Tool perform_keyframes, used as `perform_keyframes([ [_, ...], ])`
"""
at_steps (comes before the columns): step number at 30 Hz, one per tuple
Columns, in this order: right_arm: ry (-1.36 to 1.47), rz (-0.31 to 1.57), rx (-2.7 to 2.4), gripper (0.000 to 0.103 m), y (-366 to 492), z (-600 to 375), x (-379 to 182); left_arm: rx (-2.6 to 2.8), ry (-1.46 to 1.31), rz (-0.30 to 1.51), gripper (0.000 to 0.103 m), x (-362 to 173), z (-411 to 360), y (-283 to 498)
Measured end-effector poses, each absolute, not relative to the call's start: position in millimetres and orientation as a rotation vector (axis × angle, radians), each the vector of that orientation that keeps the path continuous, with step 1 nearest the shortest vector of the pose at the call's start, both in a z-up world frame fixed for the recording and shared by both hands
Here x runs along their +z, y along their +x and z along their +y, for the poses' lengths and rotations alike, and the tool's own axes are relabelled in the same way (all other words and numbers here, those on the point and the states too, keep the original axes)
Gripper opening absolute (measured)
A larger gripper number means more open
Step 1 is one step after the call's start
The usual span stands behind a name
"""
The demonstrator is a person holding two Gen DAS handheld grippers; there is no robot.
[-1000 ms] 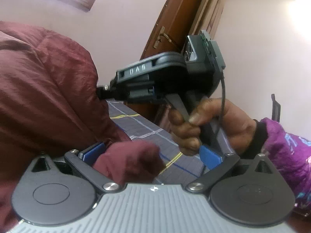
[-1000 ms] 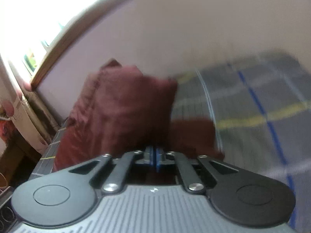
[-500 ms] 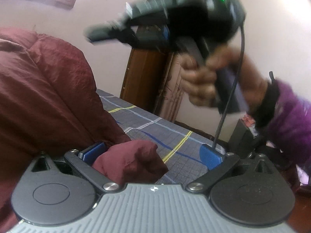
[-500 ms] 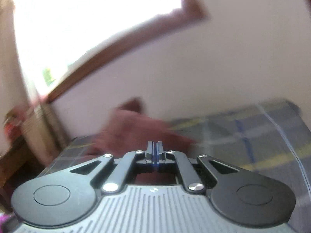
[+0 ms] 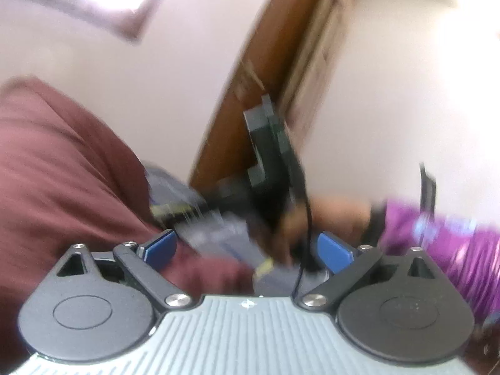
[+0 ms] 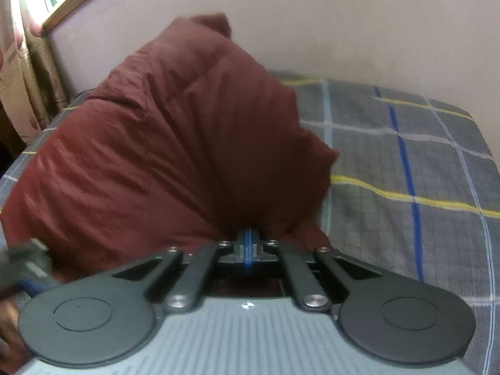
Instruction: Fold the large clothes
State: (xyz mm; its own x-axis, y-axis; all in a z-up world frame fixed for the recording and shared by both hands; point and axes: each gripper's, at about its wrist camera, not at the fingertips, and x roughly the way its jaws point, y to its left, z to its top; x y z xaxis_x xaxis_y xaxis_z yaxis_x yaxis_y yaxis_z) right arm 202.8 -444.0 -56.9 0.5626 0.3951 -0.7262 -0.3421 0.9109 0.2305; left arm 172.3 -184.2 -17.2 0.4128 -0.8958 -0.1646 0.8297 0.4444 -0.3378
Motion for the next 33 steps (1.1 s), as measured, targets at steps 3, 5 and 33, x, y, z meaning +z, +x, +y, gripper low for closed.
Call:
perform_keyframes([
  [3, 0.084, 0.858, 0.423, 0.000, 198.0, -442.3, -63.3, -0.988, -0.250, 0.250, 0.091, 6.4, -152.0, 177.4],
  [5, 0.109, 0.842, 0.409, 0.000, 193.8, -445.1, -69.4, -0.920, -0.236, 0.243, 0.091, 14.0, -140.8, 188.1],
  [33, 0.629, 0.553, 0.051, 0.004, 185.4, -429.5, -14.5, -0.915, -0.250, 0.343, 0.099, -32.8, -145.8, 215.0],
])
